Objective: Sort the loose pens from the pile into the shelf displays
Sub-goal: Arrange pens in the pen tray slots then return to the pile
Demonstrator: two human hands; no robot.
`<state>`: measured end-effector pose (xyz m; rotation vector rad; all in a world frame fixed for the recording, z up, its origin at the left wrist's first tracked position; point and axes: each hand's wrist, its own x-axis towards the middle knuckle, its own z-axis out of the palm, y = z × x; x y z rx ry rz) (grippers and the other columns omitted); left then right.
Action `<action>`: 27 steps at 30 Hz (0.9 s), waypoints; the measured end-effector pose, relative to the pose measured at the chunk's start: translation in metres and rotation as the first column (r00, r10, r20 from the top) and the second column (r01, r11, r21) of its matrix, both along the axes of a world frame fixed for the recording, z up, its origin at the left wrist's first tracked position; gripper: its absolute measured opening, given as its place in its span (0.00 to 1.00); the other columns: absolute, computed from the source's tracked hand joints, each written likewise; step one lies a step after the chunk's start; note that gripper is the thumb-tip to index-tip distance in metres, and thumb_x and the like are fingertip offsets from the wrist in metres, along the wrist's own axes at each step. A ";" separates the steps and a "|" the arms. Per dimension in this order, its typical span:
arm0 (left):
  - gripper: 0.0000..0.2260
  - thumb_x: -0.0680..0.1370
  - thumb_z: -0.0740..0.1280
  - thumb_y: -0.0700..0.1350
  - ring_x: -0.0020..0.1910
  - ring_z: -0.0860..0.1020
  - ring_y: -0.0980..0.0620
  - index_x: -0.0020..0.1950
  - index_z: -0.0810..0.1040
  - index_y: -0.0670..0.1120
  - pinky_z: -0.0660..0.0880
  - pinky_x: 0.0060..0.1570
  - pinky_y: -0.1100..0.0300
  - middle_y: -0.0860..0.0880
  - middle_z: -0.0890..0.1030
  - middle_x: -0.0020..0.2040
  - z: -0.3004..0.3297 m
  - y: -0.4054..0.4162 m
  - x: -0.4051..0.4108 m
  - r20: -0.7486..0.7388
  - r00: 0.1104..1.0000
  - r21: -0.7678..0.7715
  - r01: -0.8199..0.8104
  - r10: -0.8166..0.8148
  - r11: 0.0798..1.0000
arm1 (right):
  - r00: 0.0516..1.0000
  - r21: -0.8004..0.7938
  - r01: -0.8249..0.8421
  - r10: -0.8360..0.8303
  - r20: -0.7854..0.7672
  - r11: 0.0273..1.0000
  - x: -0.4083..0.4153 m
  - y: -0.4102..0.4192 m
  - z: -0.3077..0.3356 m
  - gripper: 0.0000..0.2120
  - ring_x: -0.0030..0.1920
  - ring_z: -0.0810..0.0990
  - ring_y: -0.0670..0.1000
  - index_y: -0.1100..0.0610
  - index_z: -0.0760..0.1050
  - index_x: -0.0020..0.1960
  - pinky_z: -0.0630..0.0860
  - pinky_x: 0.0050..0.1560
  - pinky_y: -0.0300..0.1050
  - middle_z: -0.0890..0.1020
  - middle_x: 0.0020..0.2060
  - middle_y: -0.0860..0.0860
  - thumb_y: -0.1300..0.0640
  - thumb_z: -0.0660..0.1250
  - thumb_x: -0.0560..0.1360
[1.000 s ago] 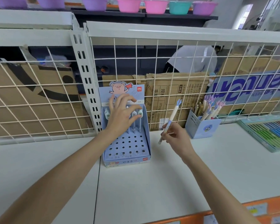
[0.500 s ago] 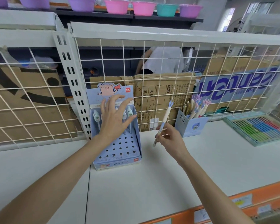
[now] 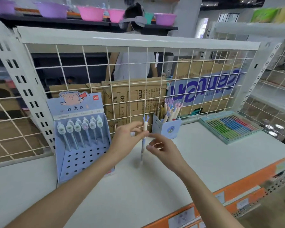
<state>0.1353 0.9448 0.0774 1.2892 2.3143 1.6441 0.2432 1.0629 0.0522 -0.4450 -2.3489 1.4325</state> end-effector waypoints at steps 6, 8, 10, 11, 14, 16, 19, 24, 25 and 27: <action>0.14 0.69 0.71 0.56 0.44 0.78 0.61 0.51 0.83 0.53 0.68 0.57 0.57 0.61 0.82 0.38 -0.007 0.028 0.003 -0.105 0.994 -0.182 0.011 -0.031 0.983 | 0.982 -0.075 -0.006 -0.008 -0.188 0.997 -0.005 0.049 0.029 0.04 0.38 0.77 0.39 0.56 0.80 0.45 0.73 0.40 0.31 0.81 0.38 0.45 0.63 0.69 0.73; 0.18 0.67 0.68 0.59 0.41 0.77 0.68 0.50 0.84 0.51 0.67 0.55 0.62 0.66 0.80 0.40 -0.007 0.043 0.009 -0.116 0.992 -0.183 0.019 -0.040 0.983 | 0.983 -0.068 -0.027 0.014 -0.184 0.997 -0.003 0.064 0.028 0.02 0.35 0.76 0.38 0.57 0.79 0.43 0.70 0.39 0.29 0.79 0.35 0.44 0.63 0.70 0.72; 0.18 0.68 0.69 0.58 0.40 0.76 0.71 0.52 0.83 0.49 0.67 0.49 0.71 0.60 0.83 0.38 -0.011 0.059 0.013 -0.144 0.989 -0.164 0.019 -0.043 0.986 | 0.979 -0.087 -0.047 0.029 -0.203 0.995 0.000 0.081 0.027 0.04 0.33 0.75 0.37 0.58 0.79 0.41 0.69 0.39 0.29 0.79 0.34 0.45 0.65 0.70 0.72; 0.16 0.70 0.71 0.54 0.41 0.77 0.70 0.54 0.83 0.48 0.68 0.48 0.73 0.57 0.84 0.38 -0.013 0.066 0.016 -0.141 0.989 -0.152 0.017 -0.039 0.988 | 0.976 -0.112 -0.056 0.031 -0.214 0.992 0.002 0.089 0.027 0.05 0.33 0.75 0.39 0.57 0.79 0.40 0.70 0.39 0.29 0.79 0.33 0.46 0.65 0.70 0.71; 0.16 0.74 0.69 0.51 0.49 0.79 0.63 0.61 0.78 0.51 0.70 0.55 0.68 0.55 0.84 0.46 -0.022 0.083 0.021 -0.087 0.996 -0.077 -0.020 0.013 0.997 | 0.970 -0.194 -0.077 0.028 -0.243 0.978 0.006 0.114 0.032 0.04 0.34 0.77 0.42 0.58 0.79 0.40 0.73 0.39 0.31 0.80 0.34 0.49 0.66 0.70 0.71; 0.18 0.75 0.64 0.56 0.54 0.77 0.61 0.63 0.76 0.52 0.70 0.57 0.61 0.56 0.81 0.54 -0.032 0.091 0.021 -0.183 0.978 -0.082 -0.114 0.098 0.990 | 0.960 -0.223 -0.054 -0.010 -0.279 0.973 0.008 0.131 0.039 0.06 0.35 0.78 0.41 0.56 0.79 0.39 0.73 0.40 0.32 0.81 0.35 0.47 0.66 0.70 0.71; 0.18 0.77 0.58 0.55 0.58 0.72 0.58 0.63 0.76 0.49 0.69 0.57 0.55 0.54 0.78 0.58 -0.049 0.095 0.018 -0.370 0.914 -0.144 -0.235 0.168 0.961 | 0.924 -0.257 -0.006 -0.093 -0.371 0.966 0.008 0.156 0.054 0.06 0.37 0.79 0.44 0.58 0.78 0.40 0.75 0.42 0.34 0.81 0.36 0.50 0.67 0.69 0.72; 0.19 0.76 0.56 0.46 0.61 0.68 0.54 0.65 0.73 0.47 0.59 0.59 0.60 0.51 0.77 0.61 -0.058 0.094 0.018 -0.569 0.810 -0.253 -0.337 0.142 0.907 | 0.862 -0.267 0.033 -0.163 -0.480 0.963 -0.004 0.175 0.068 0.07 0.42 0.79 0.53 0.55 0.77 0.41 0.77 0.45 0.42 0.80 0.39 0.54 0.66 0.68 0.73; 0.20 0.75 0.55 0.46 0.61 0.68 0.53 0.65 0.73 0.46 0.59 0.60 0.60 0.50 0.77 0.61 -0.057 0.094 0.020 -0.590 0.796 -0.274 -0.354 0.134 0.894 | 0.847 -0.270 0.048 -0.182 -0.499 0.962 -0.008 0.175 0.067 0.07 0.42 0.80 0.52 0.55 0.77 0.42 0.77 0.45 0.42 0.81 0.39 0.54 0.66 0.68 0.74; 0.21 0.74 0.55 0.45 0.61 0.67 0.52 0.65 0.74 0.44 0.59 0.59 0.58 0.50 0.78 0.60 -0.057 0.094 0.021 -0.620 0.774 -0.297 -0.383 0.128 0.875 | 0.820 -0.252 0.087 -0.213 -0.530 0.964 -0.015 0.174 0.064 0.06 0.42 0.80 0.50 0.55 0.76 0.43 0.78 0.46 0.43 0.80 0.39 0.51 0.65 0.67 0.74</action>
